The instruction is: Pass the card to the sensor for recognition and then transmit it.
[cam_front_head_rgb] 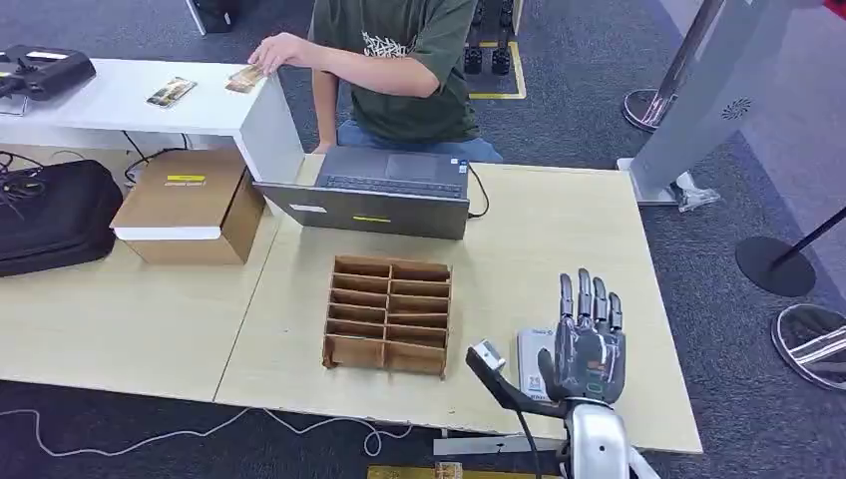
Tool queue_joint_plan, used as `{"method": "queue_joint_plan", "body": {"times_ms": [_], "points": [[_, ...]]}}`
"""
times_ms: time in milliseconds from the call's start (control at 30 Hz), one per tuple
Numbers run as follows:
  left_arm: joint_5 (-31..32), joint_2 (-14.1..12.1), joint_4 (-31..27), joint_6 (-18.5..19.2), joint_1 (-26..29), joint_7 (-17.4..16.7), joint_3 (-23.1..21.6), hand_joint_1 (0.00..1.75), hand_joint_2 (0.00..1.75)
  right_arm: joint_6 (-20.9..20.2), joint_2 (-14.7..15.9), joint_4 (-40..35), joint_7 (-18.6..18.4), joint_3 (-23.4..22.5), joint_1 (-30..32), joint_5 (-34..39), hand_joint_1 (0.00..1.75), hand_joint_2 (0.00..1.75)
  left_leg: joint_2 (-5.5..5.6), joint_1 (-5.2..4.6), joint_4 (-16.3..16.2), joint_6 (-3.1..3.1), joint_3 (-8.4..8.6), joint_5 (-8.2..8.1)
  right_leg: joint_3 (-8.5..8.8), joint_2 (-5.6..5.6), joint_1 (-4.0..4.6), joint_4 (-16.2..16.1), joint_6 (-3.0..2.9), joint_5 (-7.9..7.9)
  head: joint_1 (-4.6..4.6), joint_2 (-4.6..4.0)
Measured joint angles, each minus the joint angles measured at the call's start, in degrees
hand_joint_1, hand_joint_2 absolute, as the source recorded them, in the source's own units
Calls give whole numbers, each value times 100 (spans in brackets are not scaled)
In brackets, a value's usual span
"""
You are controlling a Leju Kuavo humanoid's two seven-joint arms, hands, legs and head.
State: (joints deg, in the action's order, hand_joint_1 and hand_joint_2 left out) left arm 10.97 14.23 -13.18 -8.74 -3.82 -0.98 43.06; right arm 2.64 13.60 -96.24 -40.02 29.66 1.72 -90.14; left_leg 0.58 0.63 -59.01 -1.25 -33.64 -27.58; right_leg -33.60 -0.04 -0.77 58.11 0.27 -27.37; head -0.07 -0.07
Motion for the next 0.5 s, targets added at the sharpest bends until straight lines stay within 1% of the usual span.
{"method": "queue_joint_plan", "body": {"times_ms": [67, 133, 267, 400, 500], "points": [[0, 0, 0, 2, 0, 0, 17, 0, 0, -277, 4, 0, -2, -46, 19, 0, 0, 175, 0, 0, 0, 0, 0, 0, 0, 0, 0, 0, 0, 0, 0, 0], [0, -2, 0, 2, 1, 0, 22, 0, 0, -397, 4, 0, -2, -102, 45, 0, 0, 175, 0, 0, 0, 0, 0, 0, 0, 0, 0, 0, 0, 0, 0, 0], [24, -2, 0, 13, 1, 0, 24, 0, 0, -491, 11, -24, -2, -273, 134, 0, 0, 175, 0, 0, 0, 0, 0, 0, 0, -1, 0, 0, 0, 0, 0, 0], [44, -2, 0, 13, 1, 0, 24, 0, 0, -372, 50, -116, -2, -365, 184, 0, 0, 175, -1, 0, 0, 0, 0, 0, 0, 1, 0, 0, 0, 0, 0, 0], [66, -2, 0, 4, 1, 0, 24, 0, 0, -88, 52, -131, -2, -387, 162, 0, 0, 175, 0, 0, 0, 0, -1, 0, 1, 0, 0, 0, 0, 0, 0, 0]]}}
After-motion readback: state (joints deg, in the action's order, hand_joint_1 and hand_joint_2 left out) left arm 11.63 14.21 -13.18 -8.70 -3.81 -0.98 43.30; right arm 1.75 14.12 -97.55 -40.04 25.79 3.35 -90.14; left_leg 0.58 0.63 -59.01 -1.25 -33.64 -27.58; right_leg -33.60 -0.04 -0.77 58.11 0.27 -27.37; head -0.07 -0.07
